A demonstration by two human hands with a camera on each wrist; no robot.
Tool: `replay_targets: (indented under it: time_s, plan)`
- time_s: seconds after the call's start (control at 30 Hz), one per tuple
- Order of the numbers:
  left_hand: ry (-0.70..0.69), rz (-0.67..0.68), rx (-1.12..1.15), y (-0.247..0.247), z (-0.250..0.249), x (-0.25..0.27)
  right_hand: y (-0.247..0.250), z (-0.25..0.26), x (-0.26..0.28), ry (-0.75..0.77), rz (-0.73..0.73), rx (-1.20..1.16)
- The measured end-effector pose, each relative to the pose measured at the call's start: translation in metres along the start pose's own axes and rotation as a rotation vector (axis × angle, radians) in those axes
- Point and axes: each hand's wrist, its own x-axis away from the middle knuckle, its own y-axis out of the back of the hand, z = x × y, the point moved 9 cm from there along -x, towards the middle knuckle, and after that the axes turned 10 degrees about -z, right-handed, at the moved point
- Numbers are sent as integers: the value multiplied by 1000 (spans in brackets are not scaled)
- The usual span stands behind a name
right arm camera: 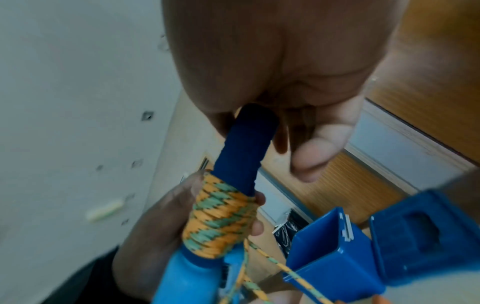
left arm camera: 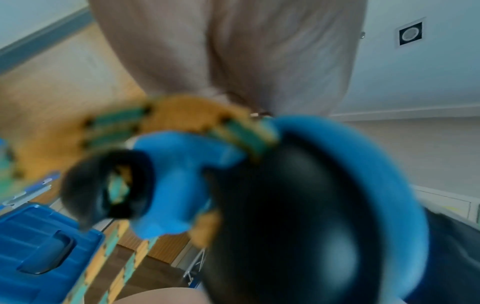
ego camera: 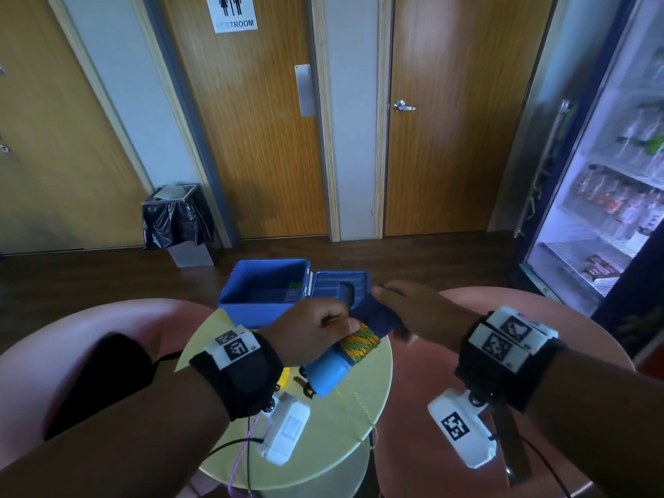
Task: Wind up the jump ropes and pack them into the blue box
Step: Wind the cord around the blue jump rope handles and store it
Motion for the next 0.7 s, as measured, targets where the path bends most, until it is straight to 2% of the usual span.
replay_targets:
  time_s: [0.07,0.2,0.4,0.53,0.7]
  plan:
    - [4,-15,0,0,1,-3,-11,-7,0,-67,66,-73]
    - [89,4,39,0,10,-6,-10,1,1,-48,62,-115]
    - [168,-39,371,11,9,-5,0,13,5,1,64,-337]
    - [193,-11,506,9,11,-1,8,24,10,76,112,-442]
    - [164,-73,593,13,1,-1,5,29,15,91,168,-558]
